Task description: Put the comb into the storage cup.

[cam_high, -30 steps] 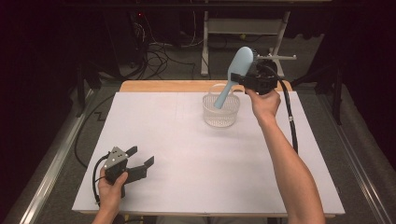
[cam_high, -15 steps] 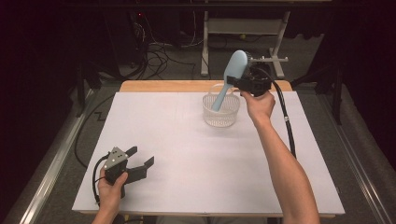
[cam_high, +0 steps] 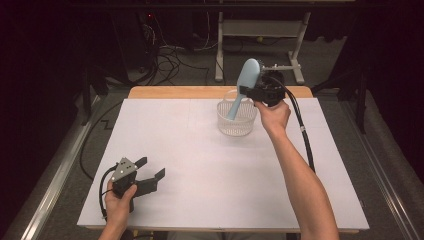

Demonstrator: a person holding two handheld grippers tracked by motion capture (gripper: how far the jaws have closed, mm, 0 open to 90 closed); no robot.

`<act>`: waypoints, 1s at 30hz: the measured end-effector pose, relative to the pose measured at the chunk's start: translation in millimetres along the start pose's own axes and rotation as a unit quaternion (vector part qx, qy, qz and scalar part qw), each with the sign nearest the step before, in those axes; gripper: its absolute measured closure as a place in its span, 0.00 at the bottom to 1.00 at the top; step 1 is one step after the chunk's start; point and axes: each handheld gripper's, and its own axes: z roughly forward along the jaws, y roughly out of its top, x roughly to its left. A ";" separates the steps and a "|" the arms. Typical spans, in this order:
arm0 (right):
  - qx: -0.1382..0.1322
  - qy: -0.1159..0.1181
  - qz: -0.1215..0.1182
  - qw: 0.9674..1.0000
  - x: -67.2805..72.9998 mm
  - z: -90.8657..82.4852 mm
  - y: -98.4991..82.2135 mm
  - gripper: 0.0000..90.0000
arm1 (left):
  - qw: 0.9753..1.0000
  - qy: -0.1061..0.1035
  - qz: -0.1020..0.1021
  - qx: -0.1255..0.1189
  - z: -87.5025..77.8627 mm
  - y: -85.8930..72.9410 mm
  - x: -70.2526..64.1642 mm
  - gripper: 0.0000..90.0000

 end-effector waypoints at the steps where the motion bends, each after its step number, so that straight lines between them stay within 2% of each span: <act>1: 0.000 0.000 0.000 1.000 0.0 0.0 0.0 0.61 | 1.000 0.000 0.000 0.000 0.0 0.0 0.0 0.23; 8: 0.007 -0.008 0.002 1.000 -2.7 6.2 -7.6 0.61 | 1.000 0.000 0.000 -0.001 0.1 -0.1 -0.2 0.23; 20: 0.017 -0.019 -0.012 1.000 1.6 15.4 -12.9 0.61 | 1.000 -0.001 0.000 -0.001 -0.5 -0.1 -0.1 0.23; 30: 0.020 -0.024 -0.014 0.999 3.0 20.1 -16.9 0.61 | 1.000 0.000 0.001 0.000 -0.8 -0.1 0.0 0.23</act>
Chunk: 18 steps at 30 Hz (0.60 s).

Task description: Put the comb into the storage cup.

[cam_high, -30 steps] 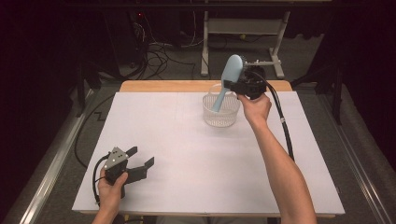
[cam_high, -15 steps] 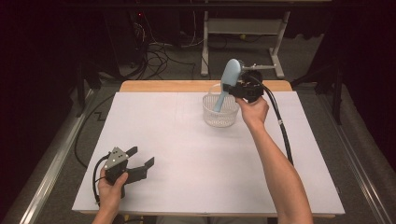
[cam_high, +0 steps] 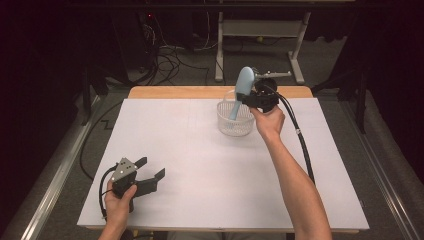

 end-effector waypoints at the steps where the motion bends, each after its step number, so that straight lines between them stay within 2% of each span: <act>1: 0.000 -0.001 -0.001 1.000 0.5 0.9 -0.6 0.61 | 1.000 0.000 0.000 0.000 -0.1 0.0 0.0 0.23; 18: 0.011 -0.002 -0.006 1.000 3.1 8.7 -6.4 0.60 | 1.000 -0.001 -0.003 -0.001 -0.8 -0.2 0.8 0.23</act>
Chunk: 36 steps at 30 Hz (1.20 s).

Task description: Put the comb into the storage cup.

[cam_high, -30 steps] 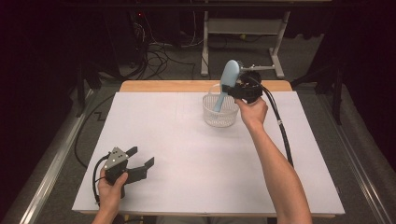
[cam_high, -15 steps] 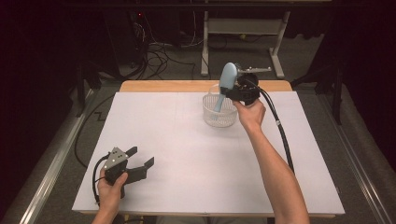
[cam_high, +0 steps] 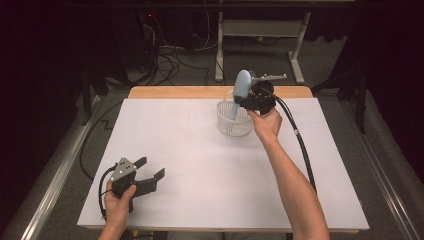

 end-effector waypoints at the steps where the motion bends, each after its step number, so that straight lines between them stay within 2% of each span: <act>1: 0.001 0.000 0.000 1.000 0.3 0.5 -0.4 0.60 | 1.000 0.000 0.000 0.000 0.0 0.0 0.0 0.23; 11: 0.004 -0.003 -0.005 1.000 0.0 0.5 -1.7 0.60 | 1.000 0.005 -0.001 0.003 0.3 -0.7 1.9 0.22; 13: -0.003 -0.002 0.001 1.000 -2.0 0.0 -3.6 0.60 | 1.000 0.005 -0.002 0.001 0.0 -0.7 2.3 0.22; 18: 0.003 -0.004 0.009 1.000 -7.5 0.6 -9.6 0.60 | 1.000 0.005 -0.001 0.004 0.8 -0.9 1.8 0.22; 36: 0.005 -0.004 0.017 1.000 -14.8 0.8 -16.0 0.57 | 1.000 0.003 0.001 0.005 2.2 -1.0 -0.7 0.22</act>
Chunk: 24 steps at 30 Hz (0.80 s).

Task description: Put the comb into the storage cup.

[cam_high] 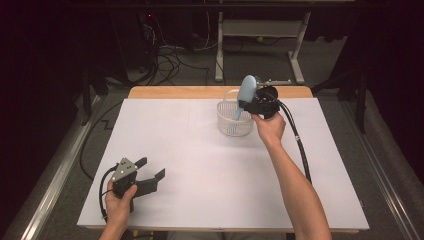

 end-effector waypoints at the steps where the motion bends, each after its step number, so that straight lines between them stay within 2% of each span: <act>1: 0.002 -0.001 0.000 1.000 -0.4 -0.3 0.2 0.56 | 1.000 0.000 0.000 0.000 0.0 0.0 -0.1 0.22; 15: 0.012 -0.007 0.007 1.000 -7.8 -3.2 -0.5 0.53 | 1.000 0.003 -0.003 -0.003 -0.7 -0.1 0.0 0.22; 24: 0.014 -0.005 0.018 1.000 -14.0 -5.0 -2.3 0.51 | 1.000 0.004 0.003 -0.002 -1.0 0.1 -1.7 0.22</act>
